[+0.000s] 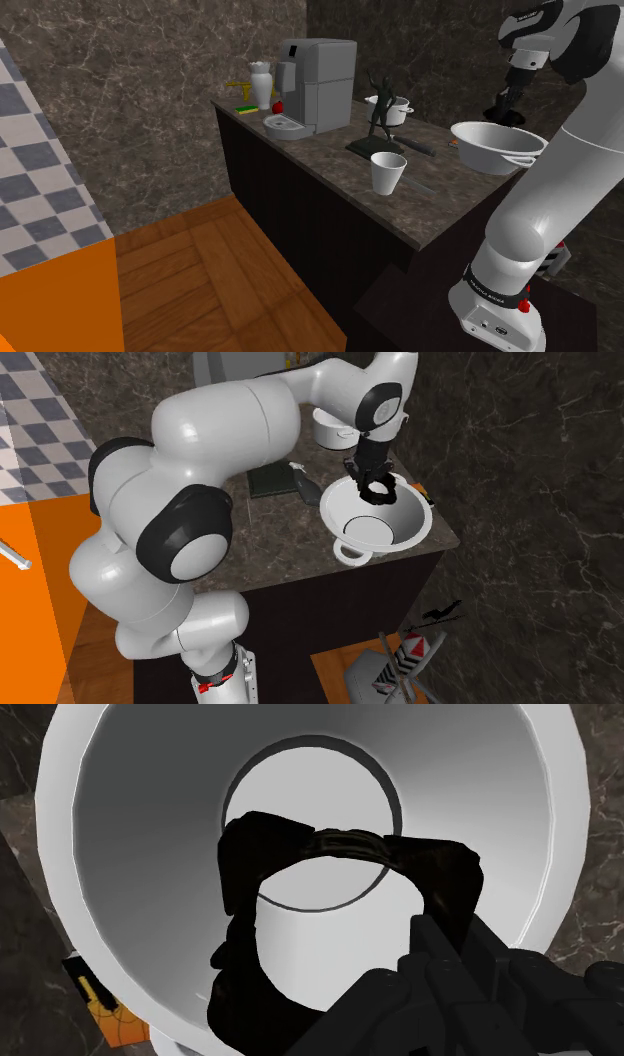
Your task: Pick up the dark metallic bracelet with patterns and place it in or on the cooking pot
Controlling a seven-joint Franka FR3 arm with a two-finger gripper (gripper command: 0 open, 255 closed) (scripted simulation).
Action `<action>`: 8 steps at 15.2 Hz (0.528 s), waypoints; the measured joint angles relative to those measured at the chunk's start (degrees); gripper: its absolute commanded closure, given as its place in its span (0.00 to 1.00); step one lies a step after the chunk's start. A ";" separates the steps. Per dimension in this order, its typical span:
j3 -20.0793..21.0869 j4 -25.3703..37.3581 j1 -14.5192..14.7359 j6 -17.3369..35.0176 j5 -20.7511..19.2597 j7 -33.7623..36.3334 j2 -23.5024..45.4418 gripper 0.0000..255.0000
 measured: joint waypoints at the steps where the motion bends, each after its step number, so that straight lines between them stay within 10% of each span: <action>1: -0.02 -0.83 0.00 0.84 0.02 -0.01 0.03 1.00; 8: -0.48 -6.07 -0.14 6.26 0.27 -0.58 0.37 1.00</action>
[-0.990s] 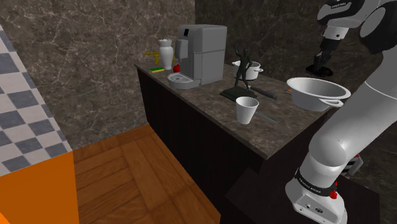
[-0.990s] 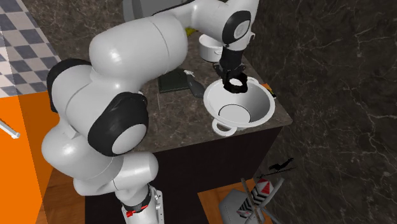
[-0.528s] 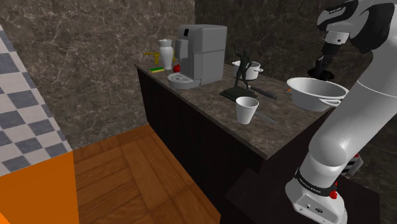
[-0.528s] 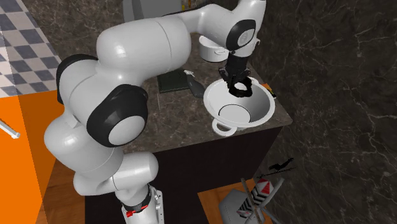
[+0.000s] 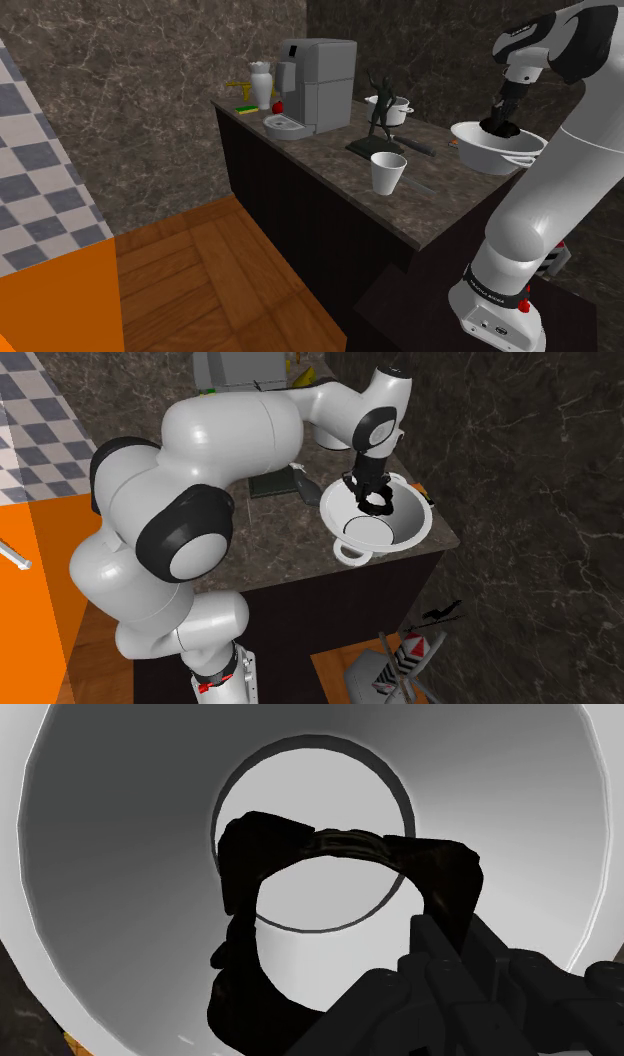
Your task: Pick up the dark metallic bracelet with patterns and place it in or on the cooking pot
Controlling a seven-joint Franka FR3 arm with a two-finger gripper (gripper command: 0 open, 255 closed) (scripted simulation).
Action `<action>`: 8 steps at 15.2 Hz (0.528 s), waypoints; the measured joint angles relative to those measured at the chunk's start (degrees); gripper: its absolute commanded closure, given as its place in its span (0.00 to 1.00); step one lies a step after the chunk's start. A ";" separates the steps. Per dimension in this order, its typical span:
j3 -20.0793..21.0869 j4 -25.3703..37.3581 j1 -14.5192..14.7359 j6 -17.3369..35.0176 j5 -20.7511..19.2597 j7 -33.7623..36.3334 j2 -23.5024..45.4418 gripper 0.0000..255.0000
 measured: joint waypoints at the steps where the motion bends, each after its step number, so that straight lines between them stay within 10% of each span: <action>1: -0.03 -0.61 -0.02 0.61 -0.01 -0.04 0.00 1.00; 8: -0.24 -1.85 -0.02 2.06 0.31 -0.34 0.37 1.00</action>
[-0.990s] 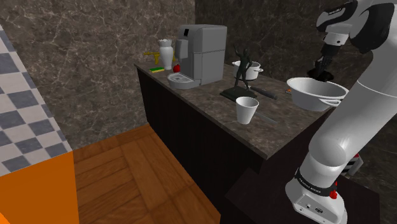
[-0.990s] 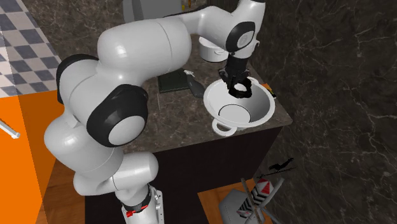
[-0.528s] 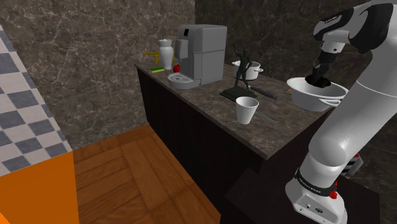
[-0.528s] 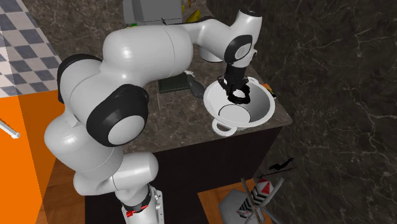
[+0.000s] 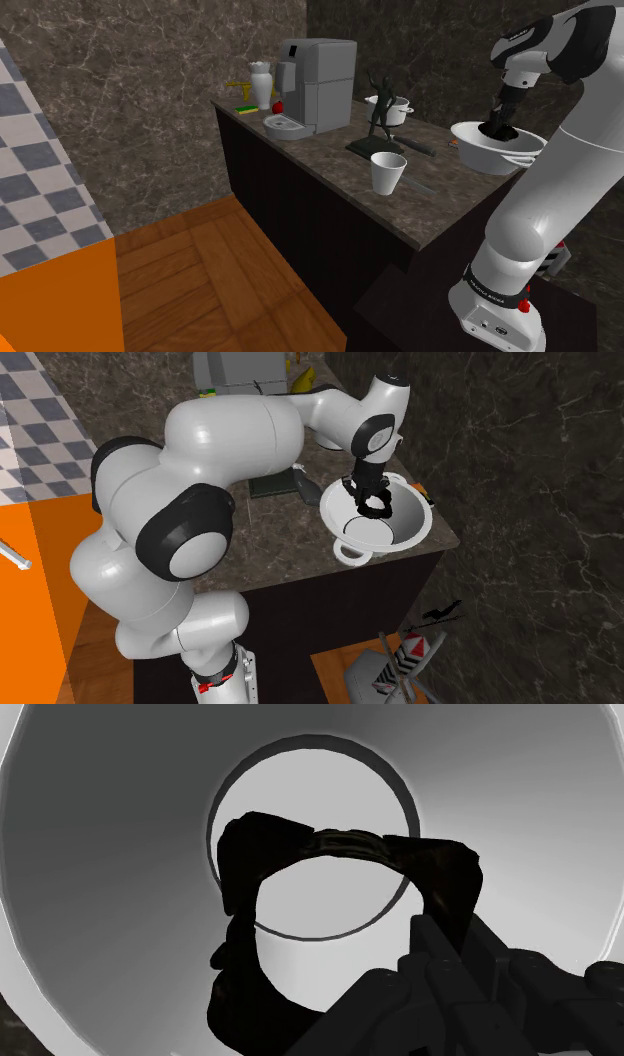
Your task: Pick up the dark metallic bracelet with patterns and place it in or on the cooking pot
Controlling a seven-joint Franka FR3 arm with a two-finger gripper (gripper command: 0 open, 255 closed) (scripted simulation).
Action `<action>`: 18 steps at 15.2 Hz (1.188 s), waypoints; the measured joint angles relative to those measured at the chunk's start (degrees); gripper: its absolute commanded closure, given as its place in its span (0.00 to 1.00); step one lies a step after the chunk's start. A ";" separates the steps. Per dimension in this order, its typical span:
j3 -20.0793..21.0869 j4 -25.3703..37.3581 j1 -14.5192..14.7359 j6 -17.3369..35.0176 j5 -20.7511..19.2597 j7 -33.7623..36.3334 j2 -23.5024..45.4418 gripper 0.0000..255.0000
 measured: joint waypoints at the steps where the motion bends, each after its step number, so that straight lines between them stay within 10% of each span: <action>1: 0.00 -0.01 0.00 0.01 0.00 0.00 0.00 0.00; 18: 0.44 6.81 0.01 -7.21 -0.68 0.51 -0.83 0.00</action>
